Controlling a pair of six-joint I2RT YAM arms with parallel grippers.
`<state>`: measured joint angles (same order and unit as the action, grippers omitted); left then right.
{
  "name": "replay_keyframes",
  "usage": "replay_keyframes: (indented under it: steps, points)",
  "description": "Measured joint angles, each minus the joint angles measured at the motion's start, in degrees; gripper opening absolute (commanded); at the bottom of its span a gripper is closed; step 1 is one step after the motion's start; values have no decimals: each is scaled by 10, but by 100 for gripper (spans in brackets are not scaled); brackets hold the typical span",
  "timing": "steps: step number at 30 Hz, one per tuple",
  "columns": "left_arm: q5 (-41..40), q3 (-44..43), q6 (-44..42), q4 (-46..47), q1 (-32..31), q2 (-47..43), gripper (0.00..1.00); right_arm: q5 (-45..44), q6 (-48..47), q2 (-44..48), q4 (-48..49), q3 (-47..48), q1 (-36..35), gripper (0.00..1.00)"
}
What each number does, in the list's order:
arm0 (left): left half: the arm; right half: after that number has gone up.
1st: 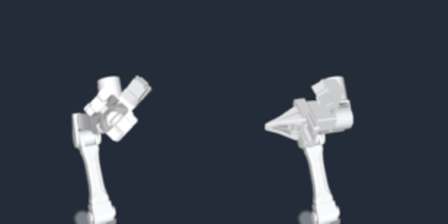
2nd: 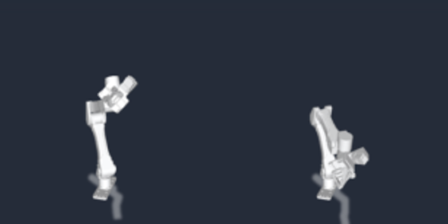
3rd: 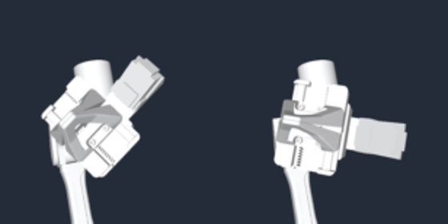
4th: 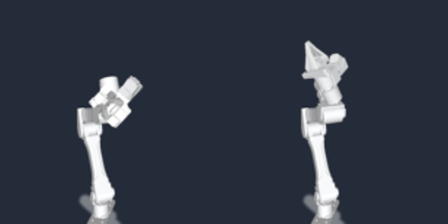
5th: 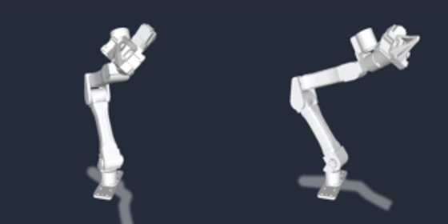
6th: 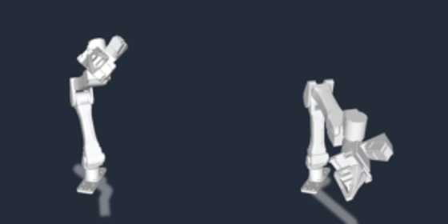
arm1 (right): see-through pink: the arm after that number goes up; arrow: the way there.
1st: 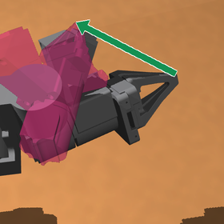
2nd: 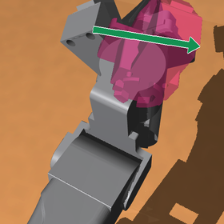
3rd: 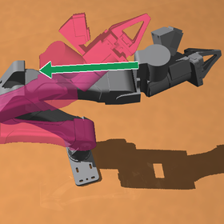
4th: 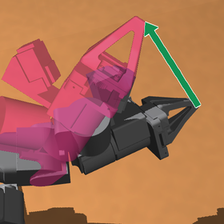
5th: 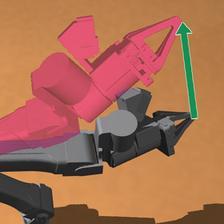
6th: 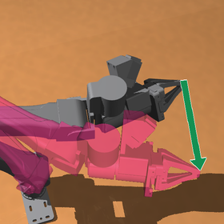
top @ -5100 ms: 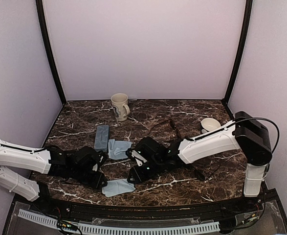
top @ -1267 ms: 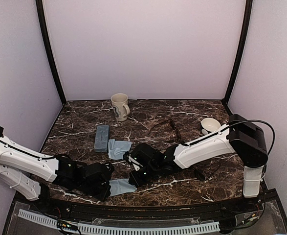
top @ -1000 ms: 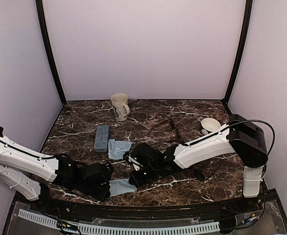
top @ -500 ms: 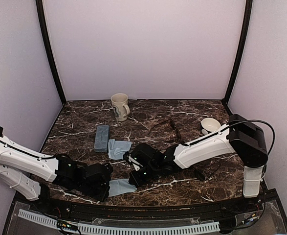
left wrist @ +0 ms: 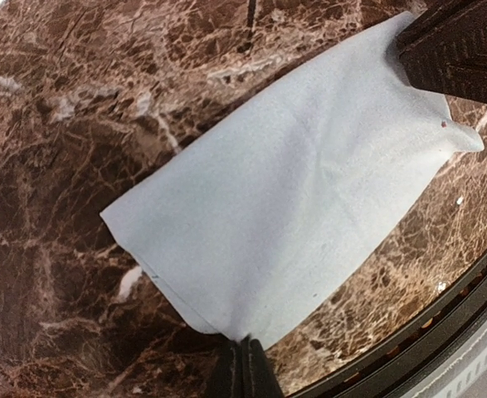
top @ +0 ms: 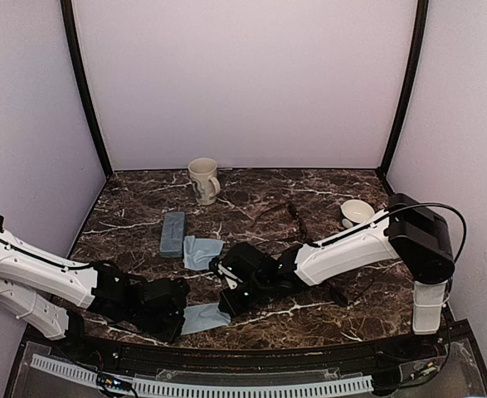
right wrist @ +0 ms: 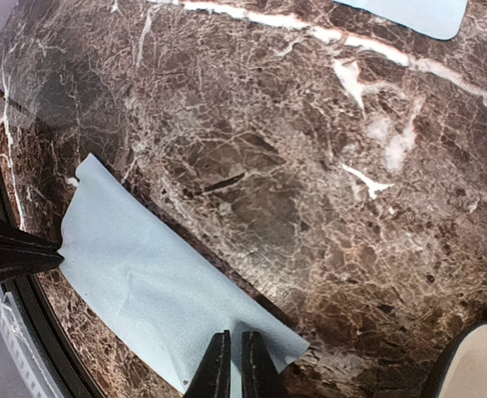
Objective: Organize the sunglasses
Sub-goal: Smooth out the folded cleaning cloth at the center of the board.
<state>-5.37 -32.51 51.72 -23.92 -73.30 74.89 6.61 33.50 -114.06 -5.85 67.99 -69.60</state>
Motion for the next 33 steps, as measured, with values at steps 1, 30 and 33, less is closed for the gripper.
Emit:
replay_keyframes:
  steps: [1,30,33]
  points:
    - [0,0,0,0,0,0,0,0,0,0,0,0,0,8]
    - [-43,-33,-31,-30,11,-18,39,44,-37,59,-3,-8,2,25]
    - [-40,-32,-46,-11,37,-28,39,62,-31,59,15,-20,2,25]
